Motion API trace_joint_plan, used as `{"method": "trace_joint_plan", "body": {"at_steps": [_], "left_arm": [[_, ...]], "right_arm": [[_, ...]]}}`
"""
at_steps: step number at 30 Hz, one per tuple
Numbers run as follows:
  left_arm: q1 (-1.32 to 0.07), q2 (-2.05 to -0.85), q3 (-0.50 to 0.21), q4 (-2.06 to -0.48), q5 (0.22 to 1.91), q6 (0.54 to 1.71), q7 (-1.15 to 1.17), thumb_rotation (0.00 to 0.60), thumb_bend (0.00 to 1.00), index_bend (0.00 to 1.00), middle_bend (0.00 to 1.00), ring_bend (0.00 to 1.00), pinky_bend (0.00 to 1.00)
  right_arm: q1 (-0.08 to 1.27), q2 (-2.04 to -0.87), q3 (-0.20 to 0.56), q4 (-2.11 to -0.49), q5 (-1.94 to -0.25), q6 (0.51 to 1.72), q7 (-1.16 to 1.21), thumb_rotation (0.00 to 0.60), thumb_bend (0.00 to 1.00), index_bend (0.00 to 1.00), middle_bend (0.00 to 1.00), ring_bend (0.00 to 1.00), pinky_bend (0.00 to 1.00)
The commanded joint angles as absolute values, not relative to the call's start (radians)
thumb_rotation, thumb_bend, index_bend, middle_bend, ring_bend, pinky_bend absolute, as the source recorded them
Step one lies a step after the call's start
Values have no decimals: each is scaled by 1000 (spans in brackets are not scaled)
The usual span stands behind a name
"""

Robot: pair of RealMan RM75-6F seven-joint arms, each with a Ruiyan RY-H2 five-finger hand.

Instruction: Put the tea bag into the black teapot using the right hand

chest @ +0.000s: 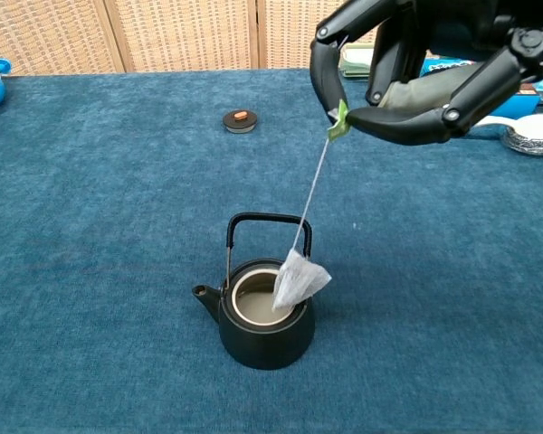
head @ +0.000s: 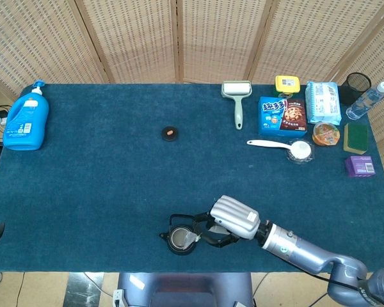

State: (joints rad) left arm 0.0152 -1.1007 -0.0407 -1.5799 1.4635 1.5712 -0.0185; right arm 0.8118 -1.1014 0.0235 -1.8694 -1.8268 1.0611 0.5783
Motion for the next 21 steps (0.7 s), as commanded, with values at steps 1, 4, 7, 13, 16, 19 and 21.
{"method": "trace_joint_plan", "body": {"at_steps": [1, 4, 7, 13, 16, 19, 21], "left_arm": [[16, -1102, -41, -1576, 1462, 1569, -22, 600, 364, 128, 127, 54, 107], [16, -1104, -41, -1572, 1461, 1567, -25, 600, 364, 128, 127, 54, 107], [17, -1105, -41, -1569, 1460, 1566, -28, 600, 364, 129, 127, 54, 108], [19, -1103, -41, -1566, 1462, 1568, -31, 600, 364, 128, 127, 54, 107], [21, -1101, -40, -1569, 1467, 1572, -30, 600, 365, 128, 127, 54, 107], [20, -1100, -36, -1573, 1472, 1566, -28, 600, 364, 128, 127, 54, 108], [18, -1099, -32, -1578, 1475, 1559, -26, 600, 365, 128, 127, 54, 108]], "right_arm": [[818, -1112, 24, -1863, -1819, 1055, 579, 600, 549, 576, 1000, 1000, 1000], [821, -1124, 25, -1854, -1810, 1052, 576, 600, 551, 576, 1000, 1000, 1000], [829, -1143, 22, -1845, -1800, 1039, 574, 600, 551, 576, 1000, 1000, 1000], [839, -1172, 19, -1834, -1790, 1025, 562, 600, 550, 577, 1000, 1000, 1000], [842, -1182, 12, -1829, -1787, 1018, 556, 600, 550, 577, 1000, 1000, 1000], [841, -1193, 5, -1819, -1785, 1016, 553, 600, 550, 577, 1000, 1000, 1000], [841, -1201, -2, -1814, -1784, 1013, 554, 600, 550, 577, 1000, 1000, 1000]]}}
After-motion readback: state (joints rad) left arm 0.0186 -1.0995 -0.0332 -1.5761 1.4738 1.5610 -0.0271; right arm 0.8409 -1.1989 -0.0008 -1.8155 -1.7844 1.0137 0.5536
